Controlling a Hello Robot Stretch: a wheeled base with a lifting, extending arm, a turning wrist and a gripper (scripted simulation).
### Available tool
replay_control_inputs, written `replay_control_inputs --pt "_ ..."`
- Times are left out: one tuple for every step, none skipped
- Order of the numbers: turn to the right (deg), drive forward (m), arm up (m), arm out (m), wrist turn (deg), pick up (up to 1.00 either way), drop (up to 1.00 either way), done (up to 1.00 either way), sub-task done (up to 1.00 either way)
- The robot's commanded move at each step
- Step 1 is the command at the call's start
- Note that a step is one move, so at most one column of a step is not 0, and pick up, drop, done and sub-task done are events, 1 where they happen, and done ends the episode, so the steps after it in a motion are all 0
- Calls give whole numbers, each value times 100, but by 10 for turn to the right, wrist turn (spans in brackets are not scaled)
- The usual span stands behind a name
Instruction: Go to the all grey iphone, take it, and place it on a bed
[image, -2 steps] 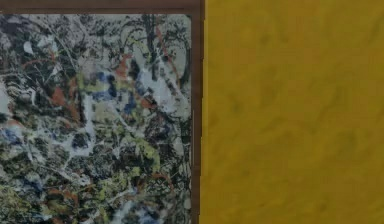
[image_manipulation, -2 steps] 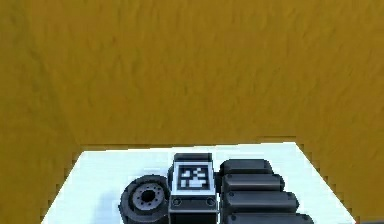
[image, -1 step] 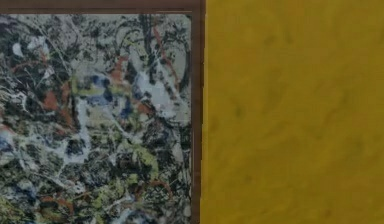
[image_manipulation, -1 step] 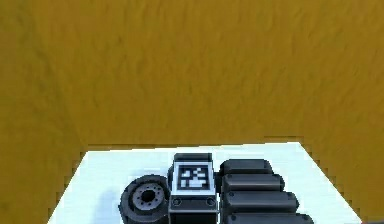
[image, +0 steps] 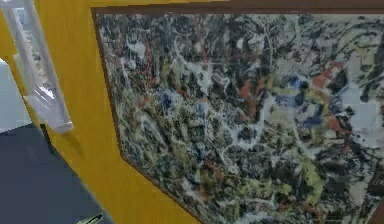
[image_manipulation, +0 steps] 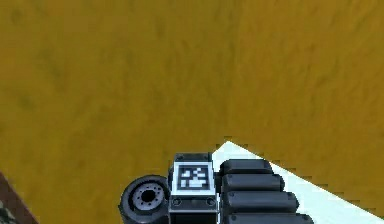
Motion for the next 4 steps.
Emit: replay_control_inputs --pt "-450 0 0 0 0 0 0 0 0" --pt "-120 0 0 0 0 0 0 0 0" --pt "0 100 0 0 0 0 0 0 0" --pt "0 100 0 0 0 0 0 0 0"
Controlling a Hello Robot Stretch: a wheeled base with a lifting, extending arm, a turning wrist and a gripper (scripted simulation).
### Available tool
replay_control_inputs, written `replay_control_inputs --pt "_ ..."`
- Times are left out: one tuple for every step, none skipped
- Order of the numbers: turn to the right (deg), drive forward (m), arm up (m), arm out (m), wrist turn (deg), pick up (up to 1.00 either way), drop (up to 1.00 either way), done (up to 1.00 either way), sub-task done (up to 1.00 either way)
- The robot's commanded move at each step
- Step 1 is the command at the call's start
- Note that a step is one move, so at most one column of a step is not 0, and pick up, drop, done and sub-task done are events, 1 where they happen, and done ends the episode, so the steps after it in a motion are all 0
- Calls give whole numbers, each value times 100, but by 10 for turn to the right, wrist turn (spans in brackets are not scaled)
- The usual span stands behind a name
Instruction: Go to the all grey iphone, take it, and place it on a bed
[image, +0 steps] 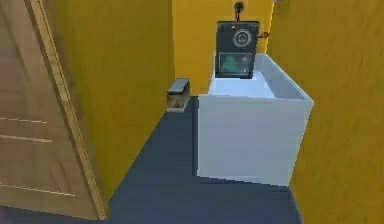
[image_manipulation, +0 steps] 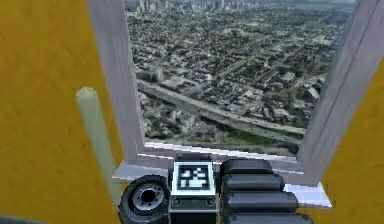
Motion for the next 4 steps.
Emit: replay_control_inputs --pt "0 100 0 0 0 0 0 0 0" --pt "-60 0 0 0 0 0 0 0 0" --pt "0 50 0 0 0 0 0 0 0" --pt "60 0 0 0 0 0 0 0 0"
